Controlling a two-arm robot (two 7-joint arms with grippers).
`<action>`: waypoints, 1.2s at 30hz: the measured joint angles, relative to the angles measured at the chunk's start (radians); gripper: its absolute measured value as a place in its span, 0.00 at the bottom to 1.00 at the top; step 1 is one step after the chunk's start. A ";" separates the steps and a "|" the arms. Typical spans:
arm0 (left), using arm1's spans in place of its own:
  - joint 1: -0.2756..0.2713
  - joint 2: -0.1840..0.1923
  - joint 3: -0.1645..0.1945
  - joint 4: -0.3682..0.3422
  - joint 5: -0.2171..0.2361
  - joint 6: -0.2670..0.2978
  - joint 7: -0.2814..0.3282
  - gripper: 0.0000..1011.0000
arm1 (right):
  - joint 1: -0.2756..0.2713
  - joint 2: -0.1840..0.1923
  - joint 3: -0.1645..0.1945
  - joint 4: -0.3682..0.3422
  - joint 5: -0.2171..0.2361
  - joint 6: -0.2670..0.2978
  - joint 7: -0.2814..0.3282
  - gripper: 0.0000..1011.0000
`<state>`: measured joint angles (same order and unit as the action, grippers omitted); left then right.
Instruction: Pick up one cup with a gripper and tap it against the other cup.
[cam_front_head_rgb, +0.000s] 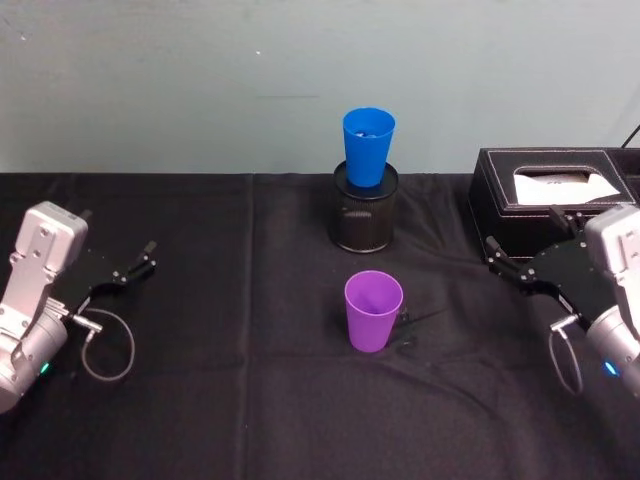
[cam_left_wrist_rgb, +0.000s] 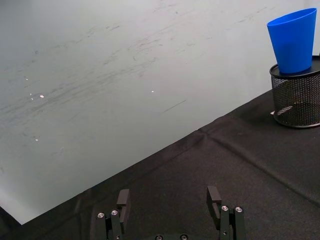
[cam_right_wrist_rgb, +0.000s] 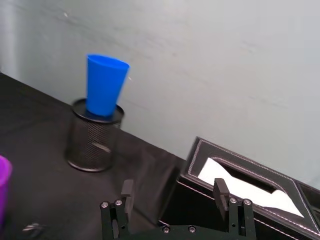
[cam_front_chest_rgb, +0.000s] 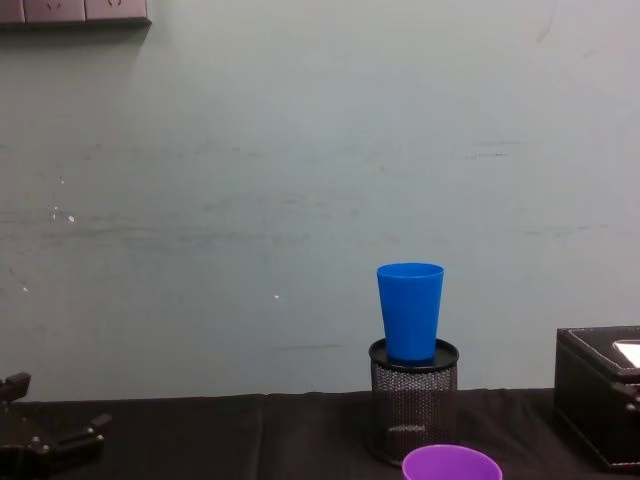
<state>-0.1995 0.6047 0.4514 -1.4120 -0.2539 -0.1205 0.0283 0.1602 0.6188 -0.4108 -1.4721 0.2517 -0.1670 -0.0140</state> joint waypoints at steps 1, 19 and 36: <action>0.000 0.000 0.000 0.000 0.000 0.000 0.000 0.99 | -0.009 0.003 0.004 -0.010 0.001 -0.004 0.002 0.99; 0.000 0.000 0.000 0.000 0.000 0.000 0.000 0.99 | -0.240 0.038 0.005 -0.131 0.146 -0.132 0.227 0.99; 0.000 0.000 0.000 0.000 0.000 0.000 0.000 0.99 | -0.088 -0.089 -0.052 -0.008 0.128 -0.052 0.344 0.99</action>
<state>-0.1995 0.6047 0.4514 -1.4120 -0.2539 -0.1205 0.0283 0.0718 0.5297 -0.4629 -1.4802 0.3799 -0.2188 0.3304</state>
